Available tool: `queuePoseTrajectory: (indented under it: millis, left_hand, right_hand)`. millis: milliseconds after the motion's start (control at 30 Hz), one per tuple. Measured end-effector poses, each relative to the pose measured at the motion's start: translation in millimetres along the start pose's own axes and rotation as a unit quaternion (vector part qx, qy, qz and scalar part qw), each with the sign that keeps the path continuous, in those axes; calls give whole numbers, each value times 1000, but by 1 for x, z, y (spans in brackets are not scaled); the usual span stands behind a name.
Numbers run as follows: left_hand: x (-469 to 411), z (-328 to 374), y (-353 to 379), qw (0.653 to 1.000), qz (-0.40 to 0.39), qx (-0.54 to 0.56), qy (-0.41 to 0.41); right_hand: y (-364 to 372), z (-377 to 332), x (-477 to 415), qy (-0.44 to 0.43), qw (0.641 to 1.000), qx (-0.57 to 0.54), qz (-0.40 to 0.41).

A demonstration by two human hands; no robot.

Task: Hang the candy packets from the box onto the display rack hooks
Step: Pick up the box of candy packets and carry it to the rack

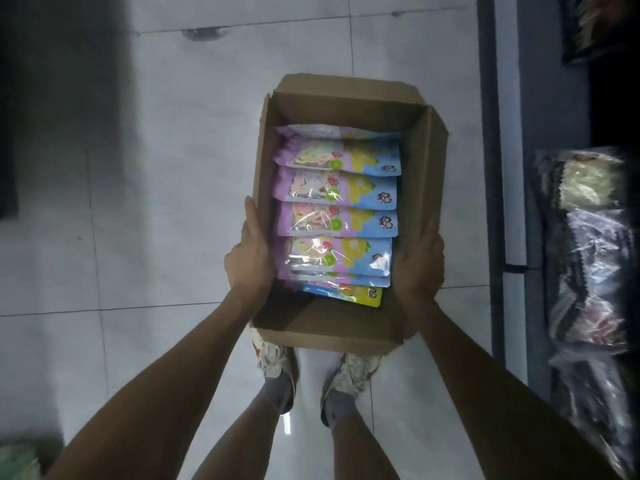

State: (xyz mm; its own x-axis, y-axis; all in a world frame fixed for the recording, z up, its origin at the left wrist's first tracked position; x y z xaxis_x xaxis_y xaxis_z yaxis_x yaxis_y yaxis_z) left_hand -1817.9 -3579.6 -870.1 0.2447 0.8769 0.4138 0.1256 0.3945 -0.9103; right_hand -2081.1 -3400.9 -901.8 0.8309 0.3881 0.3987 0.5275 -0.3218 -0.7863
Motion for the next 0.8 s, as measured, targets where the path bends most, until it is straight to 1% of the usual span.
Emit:
queuePoseTrajectory:
  millis: [67,133,333,500,633,800]
  left_hand:
    - [-5,0,-3,999,-19,35,-28]
    - [-6,4,-7,998,-32,47,-32]
    - [12,11,-45,998,-44,1,-39]
    - [67,22,-119,998,-54,-11,25]
    - [121,38,-202,993,-65,-69,75]
    - [189,58,-296,978,-51,-127,155]
  right_hand:
    - [1,1,-2,-3,1000,-8,-5]
    - [-1,-2,-5,-10,1000,-5,-6]
    - [-42,-23,12,-13,1000,2,-26]
    - [-120,-29,66,15,999,-5,-46]
    - [-200,-29,127,46,999,-25,-14]
    - [-305,-35,219,104,992,-64,30]
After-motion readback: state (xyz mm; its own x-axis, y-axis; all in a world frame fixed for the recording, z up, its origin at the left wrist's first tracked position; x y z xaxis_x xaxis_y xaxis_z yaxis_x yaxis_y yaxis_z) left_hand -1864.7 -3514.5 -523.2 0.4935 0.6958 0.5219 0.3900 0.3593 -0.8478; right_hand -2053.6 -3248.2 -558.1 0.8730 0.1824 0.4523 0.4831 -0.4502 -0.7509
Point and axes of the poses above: each hand's wrist, its own x-axis away from the middle knuckle, its own y-axis out of the palm, z = x × y, the point moved 6 cm from there along -x, towards the middle knuckle, and after that the axes turned 12 degrees about -x, right-handed, at the moved point
